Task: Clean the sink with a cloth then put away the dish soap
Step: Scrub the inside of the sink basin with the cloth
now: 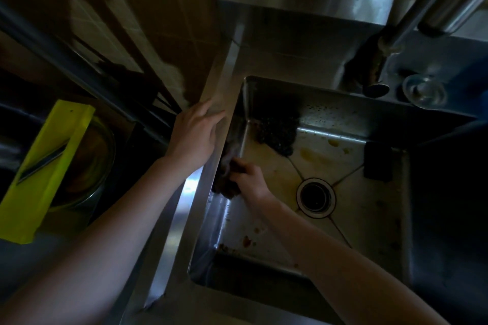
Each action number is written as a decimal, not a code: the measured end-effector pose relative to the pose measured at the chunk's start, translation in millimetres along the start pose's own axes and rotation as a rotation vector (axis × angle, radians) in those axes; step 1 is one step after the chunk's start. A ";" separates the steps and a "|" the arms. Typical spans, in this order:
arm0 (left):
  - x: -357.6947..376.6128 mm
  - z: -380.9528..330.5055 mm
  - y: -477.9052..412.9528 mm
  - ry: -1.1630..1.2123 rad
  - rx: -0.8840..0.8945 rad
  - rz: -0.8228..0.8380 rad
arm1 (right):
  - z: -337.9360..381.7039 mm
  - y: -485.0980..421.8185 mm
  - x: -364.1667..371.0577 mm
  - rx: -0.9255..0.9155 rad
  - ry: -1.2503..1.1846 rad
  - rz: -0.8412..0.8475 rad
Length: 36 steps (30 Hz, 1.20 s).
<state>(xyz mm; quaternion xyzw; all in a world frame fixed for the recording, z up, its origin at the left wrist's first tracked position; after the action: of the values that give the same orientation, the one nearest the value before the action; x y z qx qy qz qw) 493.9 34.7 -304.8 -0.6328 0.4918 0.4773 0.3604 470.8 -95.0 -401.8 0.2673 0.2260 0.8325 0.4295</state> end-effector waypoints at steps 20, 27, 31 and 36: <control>19.5 16.6 -26.3 0.023 -0.058 0.135 | 70.7 -126.2 -39.0 -0.081 -0.163 -0.198; 23.1 19.1 -29.4 0.047 -0.065 0.121 | 35.6 -130.5 -38.1 -0.001 -0.131 -0.278; 22.9 21.1 -29.8 0.067 -0.059 0.118 | 10.0 -119.1 -35.3 0.035 -0.133 -0.286; 22.5 17.9 -31.8 0.057 -0.055 0.118 | -10.8 -93.3 -32.0 0.052 -0.019 -0.240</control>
<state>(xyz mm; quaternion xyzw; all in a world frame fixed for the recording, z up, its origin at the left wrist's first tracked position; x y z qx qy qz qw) 521.5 53.1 -331.9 -0.6257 0.5251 0.4928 0.3000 535.0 -74.0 -474.5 0.2573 0.2736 0.7663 0.5213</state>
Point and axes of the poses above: each hand's wrist, its own y-axis away from the middle knuckle, its own x-axis out of the palm, z = x × y, the point moved 6 cm from there along -y, towards the middle knuckle, and after that the axes turned 1 degree about -y, right-handed, at the moved point
